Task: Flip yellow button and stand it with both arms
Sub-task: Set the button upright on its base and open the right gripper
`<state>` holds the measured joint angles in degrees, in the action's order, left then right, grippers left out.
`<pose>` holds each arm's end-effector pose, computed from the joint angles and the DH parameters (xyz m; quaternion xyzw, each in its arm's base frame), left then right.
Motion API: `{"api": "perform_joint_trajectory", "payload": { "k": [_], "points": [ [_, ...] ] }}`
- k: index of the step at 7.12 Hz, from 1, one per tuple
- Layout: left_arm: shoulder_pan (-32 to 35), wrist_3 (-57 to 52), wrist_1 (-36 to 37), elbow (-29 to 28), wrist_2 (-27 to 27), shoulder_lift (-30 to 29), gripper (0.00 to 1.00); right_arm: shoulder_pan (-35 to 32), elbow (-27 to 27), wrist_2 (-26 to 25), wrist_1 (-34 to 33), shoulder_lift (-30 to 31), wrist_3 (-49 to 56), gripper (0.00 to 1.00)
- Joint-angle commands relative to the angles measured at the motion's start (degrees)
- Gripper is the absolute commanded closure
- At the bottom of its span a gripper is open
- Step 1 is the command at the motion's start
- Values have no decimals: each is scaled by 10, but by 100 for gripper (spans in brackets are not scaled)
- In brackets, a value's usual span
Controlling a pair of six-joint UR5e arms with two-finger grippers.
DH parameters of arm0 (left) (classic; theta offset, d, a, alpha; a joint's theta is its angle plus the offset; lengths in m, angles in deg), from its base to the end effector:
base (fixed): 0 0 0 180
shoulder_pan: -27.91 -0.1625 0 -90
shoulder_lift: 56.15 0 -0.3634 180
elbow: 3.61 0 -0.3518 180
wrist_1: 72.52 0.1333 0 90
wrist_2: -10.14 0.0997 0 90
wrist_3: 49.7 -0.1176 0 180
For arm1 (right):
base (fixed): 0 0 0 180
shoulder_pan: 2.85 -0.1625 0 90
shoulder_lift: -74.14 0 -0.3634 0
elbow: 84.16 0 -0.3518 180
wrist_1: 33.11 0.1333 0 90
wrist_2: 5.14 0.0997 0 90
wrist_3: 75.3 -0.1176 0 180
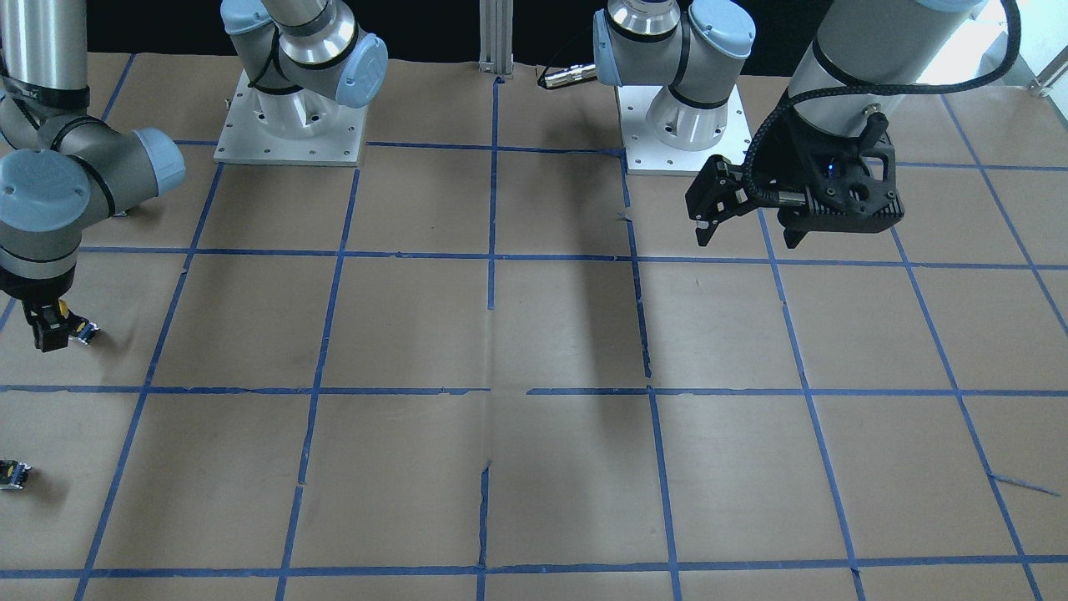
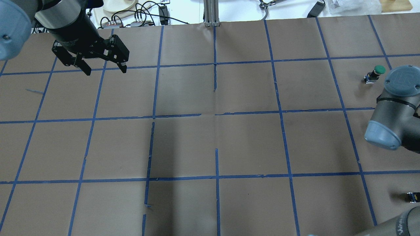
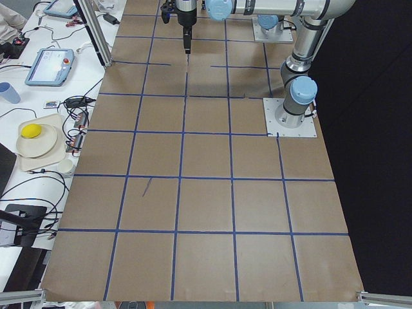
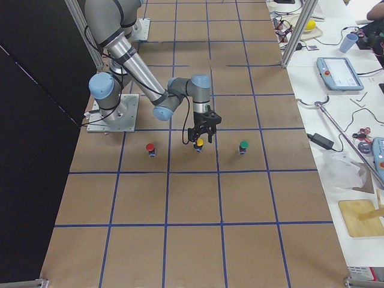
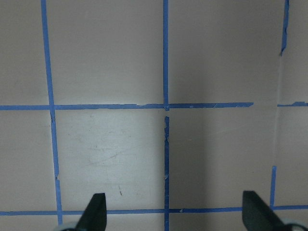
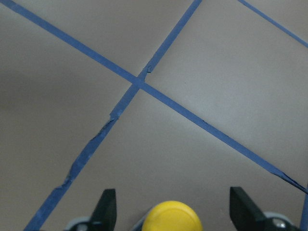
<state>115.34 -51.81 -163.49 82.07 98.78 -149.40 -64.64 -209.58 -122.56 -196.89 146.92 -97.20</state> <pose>-0.1148 -0.4779 0.4145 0.0040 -0.9999 0.0014 0.0118 -0.1438 -0.4355 0.1686 -0.4438 -0.8467 0.1651 0.2424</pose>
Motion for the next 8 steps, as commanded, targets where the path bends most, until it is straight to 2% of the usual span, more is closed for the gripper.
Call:
{"api": "perform_joint_trajectory", "payload": {
  "k": [1, 2, 4, 6, 7, 8],
  "points": [
    [-1, 0, 0, 0, 0, 0, 0, 0, 0, 5, 10, 9, 38, 0],
    [-1, 0, 0, -1, 0, 0, 0, -1, 13, 4, 47, 15, 112, 0],
    [0, 0, 0, -1, 0, 1, 0, -6, 53, 7, 133, 38, 128, 0],
    [-1, 0, 1, -2, 0, 1, 0, -9, 128, 68, 305, 78, 127, 0],
    [-1, 0, 0, -1, 0, 1, 0, -17, 159, 82, 391, 103, 128, 0],
    [-1, 0, 0, -1, 0, 1, 0, -39, 193, 125, 487, 131, 127, 0]
  ]
}}
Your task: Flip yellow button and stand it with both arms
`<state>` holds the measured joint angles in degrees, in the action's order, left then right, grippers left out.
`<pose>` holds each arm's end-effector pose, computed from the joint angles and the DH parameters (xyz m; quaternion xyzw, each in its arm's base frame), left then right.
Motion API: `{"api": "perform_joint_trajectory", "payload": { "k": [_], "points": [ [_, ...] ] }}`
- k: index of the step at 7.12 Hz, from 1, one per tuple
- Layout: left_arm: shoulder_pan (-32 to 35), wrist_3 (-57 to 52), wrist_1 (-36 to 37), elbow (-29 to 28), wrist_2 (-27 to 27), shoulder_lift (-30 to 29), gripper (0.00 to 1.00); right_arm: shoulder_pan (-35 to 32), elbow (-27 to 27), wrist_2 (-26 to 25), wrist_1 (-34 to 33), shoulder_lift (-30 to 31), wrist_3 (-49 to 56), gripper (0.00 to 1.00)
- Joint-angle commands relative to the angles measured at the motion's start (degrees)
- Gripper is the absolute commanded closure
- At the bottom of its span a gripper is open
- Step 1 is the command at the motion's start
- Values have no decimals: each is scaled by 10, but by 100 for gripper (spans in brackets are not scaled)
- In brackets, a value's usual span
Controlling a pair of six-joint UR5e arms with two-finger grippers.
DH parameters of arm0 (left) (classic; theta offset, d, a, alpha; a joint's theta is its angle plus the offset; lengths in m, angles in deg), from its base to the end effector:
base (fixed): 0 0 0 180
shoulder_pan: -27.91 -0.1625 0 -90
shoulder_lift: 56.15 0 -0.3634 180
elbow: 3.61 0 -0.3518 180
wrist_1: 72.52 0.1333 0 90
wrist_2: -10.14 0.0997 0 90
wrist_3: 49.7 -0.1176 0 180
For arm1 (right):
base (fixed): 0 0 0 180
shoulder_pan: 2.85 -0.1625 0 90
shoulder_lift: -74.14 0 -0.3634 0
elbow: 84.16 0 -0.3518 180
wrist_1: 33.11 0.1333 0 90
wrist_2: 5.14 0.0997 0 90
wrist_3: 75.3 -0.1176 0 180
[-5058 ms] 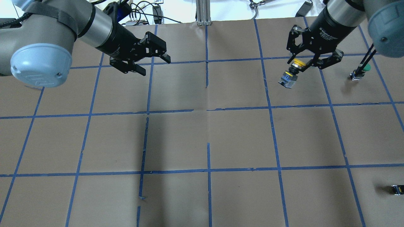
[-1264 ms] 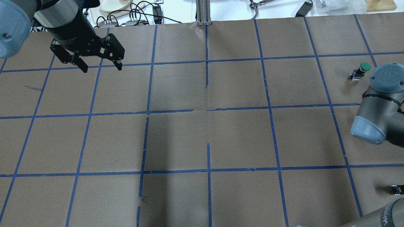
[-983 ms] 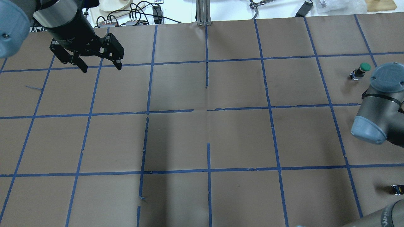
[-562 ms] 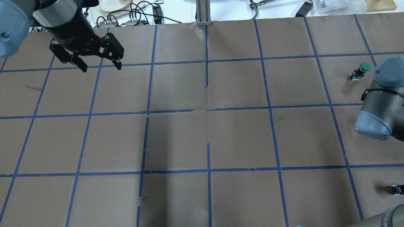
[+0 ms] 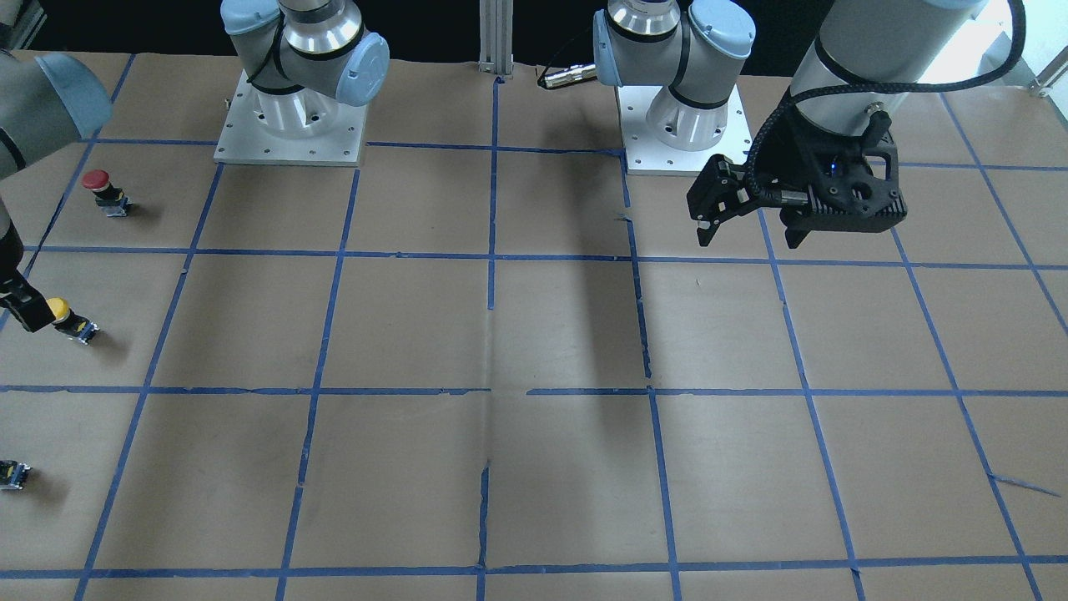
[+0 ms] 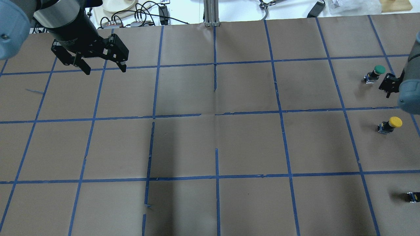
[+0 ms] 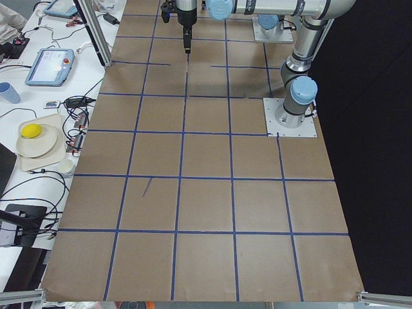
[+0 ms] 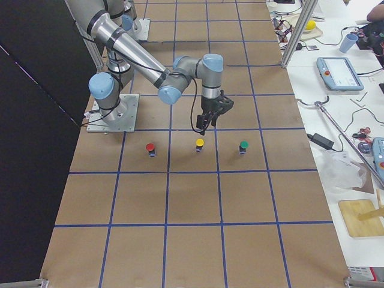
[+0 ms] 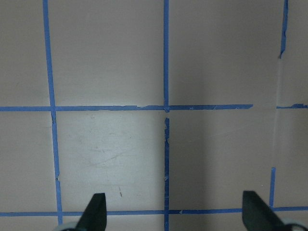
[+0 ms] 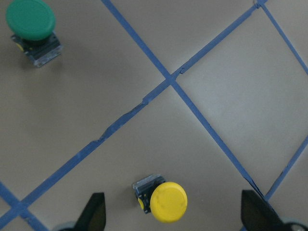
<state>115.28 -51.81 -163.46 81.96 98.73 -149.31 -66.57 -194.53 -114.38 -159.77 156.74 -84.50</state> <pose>-0.1144 -0.4779 0.4162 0.0045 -0.9999 0.0034 0.0122 -0.1250 -0.4666 0.2647 -0.3118 -0.9323 0.0508 0.1761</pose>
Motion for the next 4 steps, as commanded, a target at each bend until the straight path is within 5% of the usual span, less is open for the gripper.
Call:
{"api": "perform_joint_trajectory", "payload": {
  "k": [1, 2, 4],
  "points": [
    [0, 0, 0, -1, 0, 0, 0, -47, 78, 90, 209, 54, -1, 0],
    [0, 0, 0, -1, 0, 0, 0, -79, 120, 132, 283, 68, -2, 0],
    [-2, 0, 0, -2, 3, 0, 0, -170, 187, 139, 394, 89, -4, 0]
  ]
}}
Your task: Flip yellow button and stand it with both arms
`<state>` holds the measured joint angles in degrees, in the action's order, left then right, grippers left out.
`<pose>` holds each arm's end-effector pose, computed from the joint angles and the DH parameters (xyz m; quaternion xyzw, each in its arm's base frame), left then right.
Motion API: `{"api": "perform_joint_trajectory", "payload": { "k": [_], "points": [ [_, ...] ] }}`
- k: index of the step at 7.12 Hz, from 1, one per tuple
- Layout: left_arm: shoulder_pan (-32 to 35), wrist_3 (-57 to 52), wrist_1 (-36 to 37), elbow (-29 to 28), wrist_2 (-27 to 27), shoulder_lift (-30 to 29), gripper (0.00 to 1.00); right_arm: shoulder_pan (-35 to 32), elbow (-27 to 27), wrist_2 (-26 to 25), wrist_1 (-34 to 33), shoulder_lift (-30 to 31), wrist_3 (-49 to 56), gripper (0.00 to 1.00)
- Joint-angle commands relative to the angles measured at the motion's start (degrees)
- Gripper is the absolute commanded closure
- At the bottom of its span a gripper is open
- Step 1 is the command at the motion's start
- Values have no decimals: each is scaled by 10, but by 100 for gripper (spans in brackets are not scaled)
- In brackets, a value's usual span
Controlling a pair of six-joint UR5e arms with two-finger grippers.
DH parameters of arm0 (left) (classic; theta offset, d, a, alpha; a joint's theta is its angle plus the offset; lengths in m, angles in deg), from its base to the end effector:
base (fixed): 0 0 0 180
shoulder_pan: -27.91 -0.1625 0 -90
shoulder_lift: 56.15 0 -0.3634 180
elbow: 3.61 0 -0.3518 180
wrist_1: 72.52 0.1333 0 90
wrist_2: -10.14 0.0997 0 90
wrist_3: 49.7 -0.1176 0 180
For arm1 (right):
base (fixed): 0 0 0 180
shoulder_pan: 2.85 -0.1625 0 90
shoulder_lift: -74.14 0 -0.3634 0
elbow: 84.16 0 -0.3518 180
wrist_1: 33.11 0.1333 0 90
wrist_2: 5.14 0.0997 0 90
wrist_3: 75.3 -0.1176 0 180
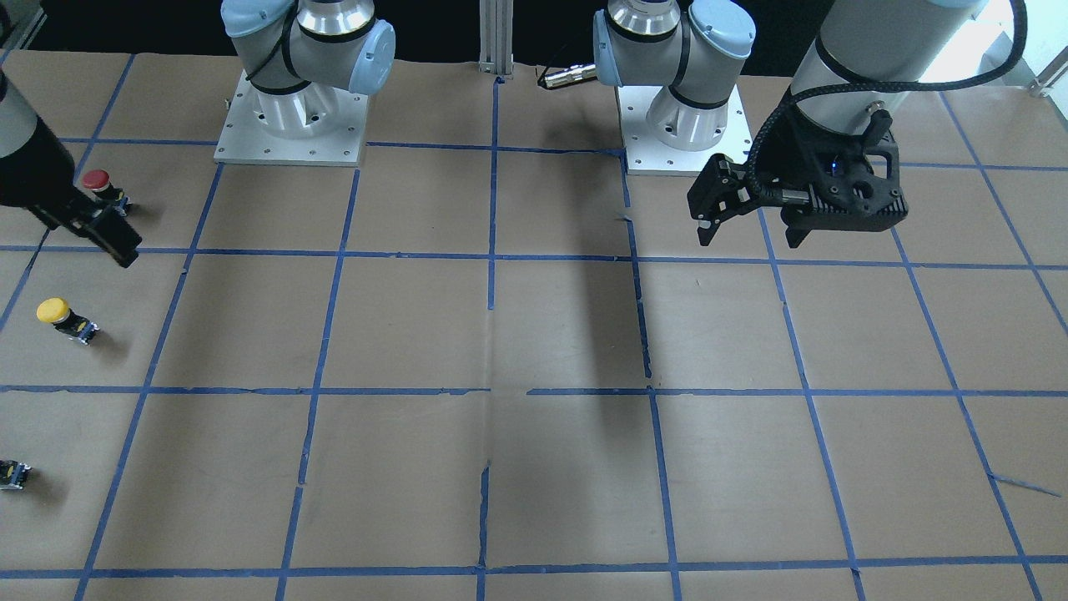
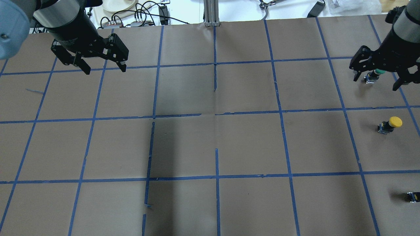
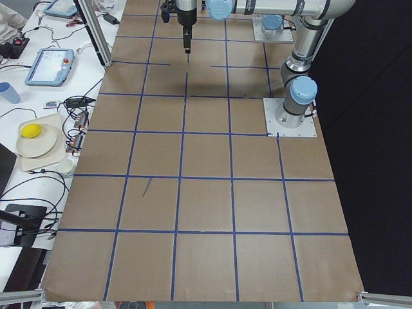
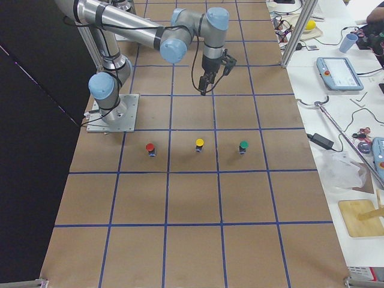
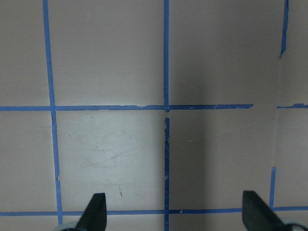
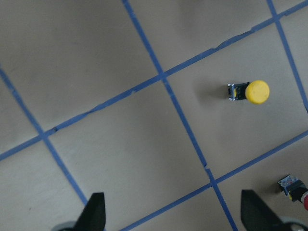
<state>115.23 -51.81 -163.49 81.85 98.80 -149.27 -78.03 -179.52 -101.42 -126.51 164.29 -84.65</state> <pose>-0.1138 -0.4779 0.4173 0.0049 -0.9999 0.0044 0.0115 0.0025 -0.4613 0.3740 -0.2082 -0.9764 -0.0184 0.0540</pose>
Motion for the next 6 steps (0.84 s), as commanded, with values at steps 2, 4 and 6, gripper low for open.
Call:
{"api": "perform_joint_trajectory", "payload": {
  "k": [2, 4, 6],
  "points": [
    [-1, 0, 0, -2, 1, 0, 0, -151, 55, 49, 57, 20, -14, 0],
    [-1, 0, 0, -1, 2, 0, 0, -157, 50, 99, 68, 25, -1, 0],
    [-1, 0, 0, -1, -1, 0, 0, -149, 20, 93, 62, 18, 25, 0]
  ]
}}
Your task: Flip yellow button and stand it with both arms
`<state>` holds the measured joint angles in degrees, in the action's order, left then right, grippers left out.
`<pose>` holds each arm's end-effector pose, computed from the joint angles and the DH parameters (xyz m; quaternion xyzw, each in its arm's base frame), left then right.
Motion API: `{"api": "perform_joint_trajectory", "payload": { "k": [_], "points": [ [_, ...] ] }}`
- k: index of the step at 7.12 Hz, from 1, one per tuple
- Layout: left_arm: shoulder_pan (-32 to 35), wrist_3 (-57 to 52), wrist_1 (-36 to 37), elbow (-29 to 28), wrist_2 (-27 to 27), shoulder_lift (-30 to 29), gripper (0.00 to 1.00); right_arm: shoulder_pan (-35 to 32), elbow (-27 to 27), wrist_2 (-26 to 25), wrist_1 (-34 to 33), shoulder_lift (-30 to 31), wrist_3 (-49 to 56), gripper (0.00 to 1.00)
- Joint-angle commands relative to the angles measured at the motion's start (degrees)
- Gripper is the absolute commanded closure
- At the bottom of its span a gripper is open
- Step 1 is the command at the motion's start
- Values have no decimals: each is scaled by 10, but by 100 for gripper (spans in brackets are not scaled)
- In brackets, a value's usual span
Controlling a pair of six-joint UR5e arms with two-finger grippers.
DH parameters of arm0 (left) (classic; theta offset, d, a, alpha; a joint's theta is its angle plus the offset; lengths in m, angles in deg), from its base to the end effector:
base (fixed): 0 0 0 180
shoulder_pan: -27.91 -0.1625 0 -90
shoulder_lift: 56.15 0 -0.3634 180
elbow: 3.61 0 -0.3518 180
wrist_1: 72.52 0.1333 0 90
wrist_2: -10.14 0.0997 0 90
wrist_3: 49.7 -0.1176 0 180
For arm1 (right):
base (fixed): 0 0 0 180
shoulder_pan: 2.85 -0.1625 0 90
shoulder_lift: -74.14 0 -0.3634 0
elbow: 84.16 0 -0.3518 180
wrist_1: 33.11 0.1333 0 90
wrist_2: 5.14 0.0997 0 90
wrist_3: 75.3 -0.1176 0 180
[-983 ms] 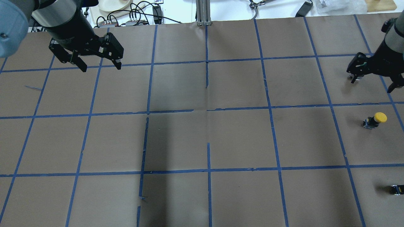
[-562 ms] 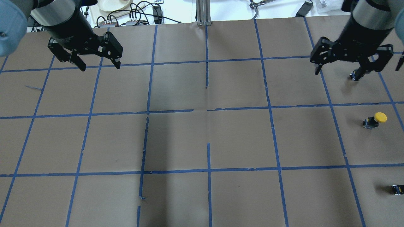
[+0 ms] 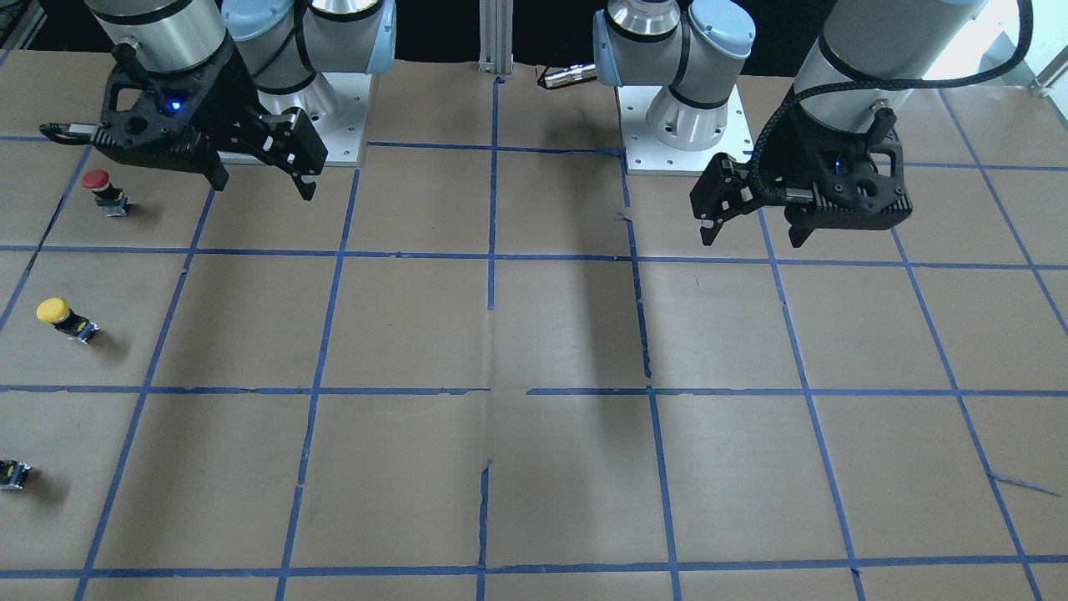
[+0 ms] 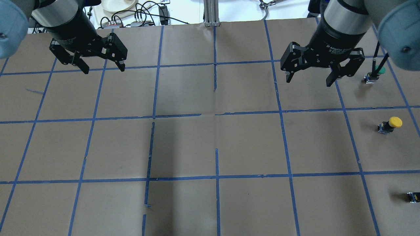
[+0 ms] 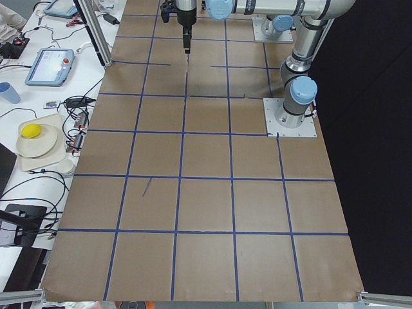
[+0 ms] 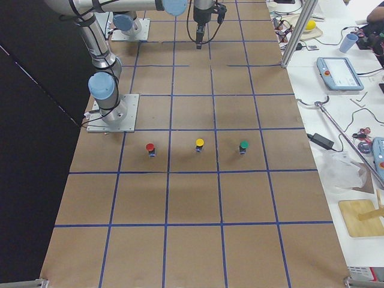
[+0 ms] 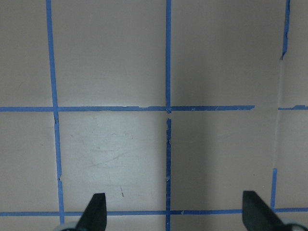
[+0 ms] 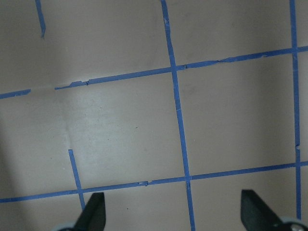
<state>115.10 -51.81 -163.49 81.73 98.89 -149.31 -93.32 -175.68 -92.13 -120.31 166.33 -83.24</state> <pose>-0.1125 -0.4786 0.4179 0.0061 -0.9999 0.0051 0.0107 0.1430 -0.4320 0.4087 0.0656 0.9973 0.0205 0.0248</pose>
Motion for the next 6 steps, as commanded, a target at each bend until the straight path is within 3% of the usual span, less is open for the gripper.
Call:
{"api": "perform_joint_trajectory", "payload": {
  "k": [1, 3, 6],
  "points": [
    [0, 0, 0, -1, -2, 0, 0, 11, -27, -4, 6, 1, 13, 0],
    [0, 0, 0, 0, -2, 0, 0, 23, -15, -39, 30, 7, 13, 0],
    [0, 0, 0, 0, -2, 0, 0, 23, -15, -32, 31, 7, 13, 0]
  ]
}}
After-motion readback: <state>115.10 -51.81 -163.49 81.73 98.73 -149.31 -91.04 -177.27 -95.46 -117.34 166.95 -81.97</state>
